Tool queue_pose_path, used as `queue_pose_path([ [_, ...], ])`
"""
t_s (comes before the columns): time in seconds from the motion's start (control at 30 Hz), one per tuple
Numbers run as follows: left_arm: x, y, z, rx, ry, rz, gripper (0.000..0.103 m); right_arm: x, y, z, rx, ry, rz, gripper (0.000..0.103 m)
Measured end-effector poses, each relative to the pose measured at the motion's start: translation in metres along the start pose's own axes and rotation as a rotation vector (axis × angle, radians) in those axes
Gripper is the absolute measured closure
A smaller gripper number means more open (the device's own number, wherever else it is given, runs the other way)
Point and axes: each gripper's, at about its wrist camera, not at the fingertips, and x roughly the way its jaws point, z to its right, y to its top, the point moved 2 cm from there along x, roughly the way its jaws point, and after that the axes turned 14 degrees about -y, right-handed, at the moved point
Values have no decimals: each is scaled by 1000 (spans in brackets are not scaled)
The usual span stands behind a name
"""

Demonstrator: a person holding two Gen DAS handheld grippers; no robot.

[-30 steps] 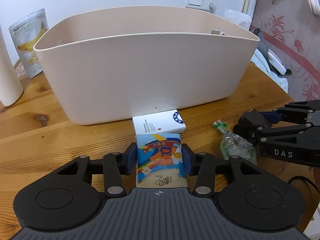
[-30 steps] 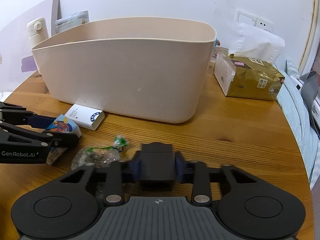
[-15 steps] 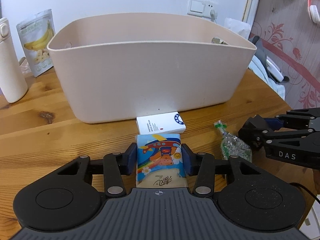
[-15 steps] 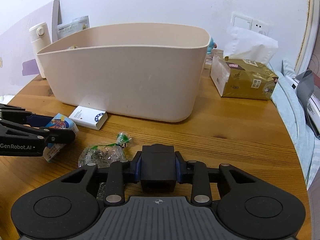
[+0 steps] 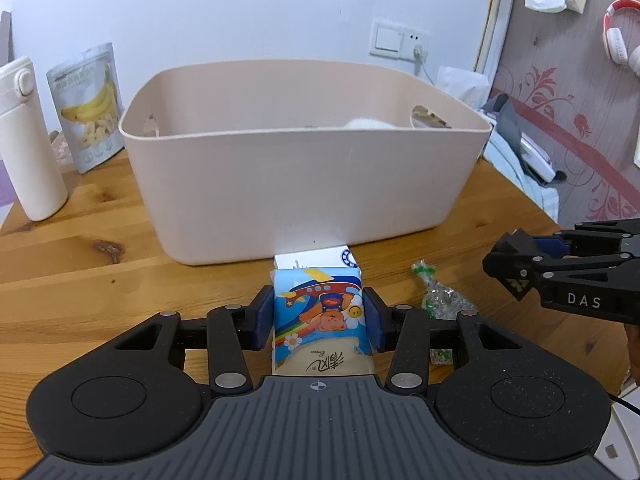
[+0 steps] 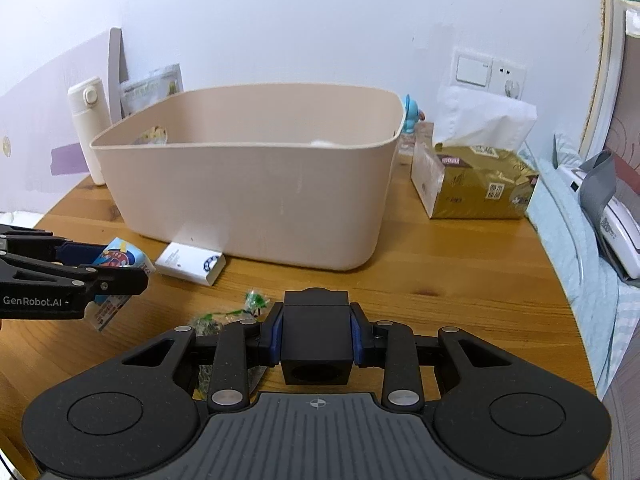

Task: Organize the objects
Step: 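Carry tissue pack with left tool while right tool carries black box over bin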

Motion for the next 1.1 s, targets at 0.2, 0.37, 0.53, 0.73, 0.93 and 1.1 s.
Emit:
queue_pose_path([
  [0.2, -15, 8, 3, 20, 9, 42, 56, -13, 9, 6, 13, -6, 42, 72],
  [0.37, -31, 20, 7, 52, 20, 94, 56, -21, 19, 12, 29, -22, 76, 72],
  [0.53, -42, 31, 10, 73, 28, 135, 56, -29, 29, 18, 34, -48, 112, 72],
  [0.73, -49, 42, 13, 86, 24, 175, 56, -36, 38, 24, 50, -64, 143, 72],
  [0.93, -53, 54, 13, 99, 25, 207, 56, -39, 51, 26, 63, -70, 174, 72],
  [1.1, -55, 71, 10, 121, 39, 240, 56, -37, 63, 24, 69, -69, 193, 72],
])
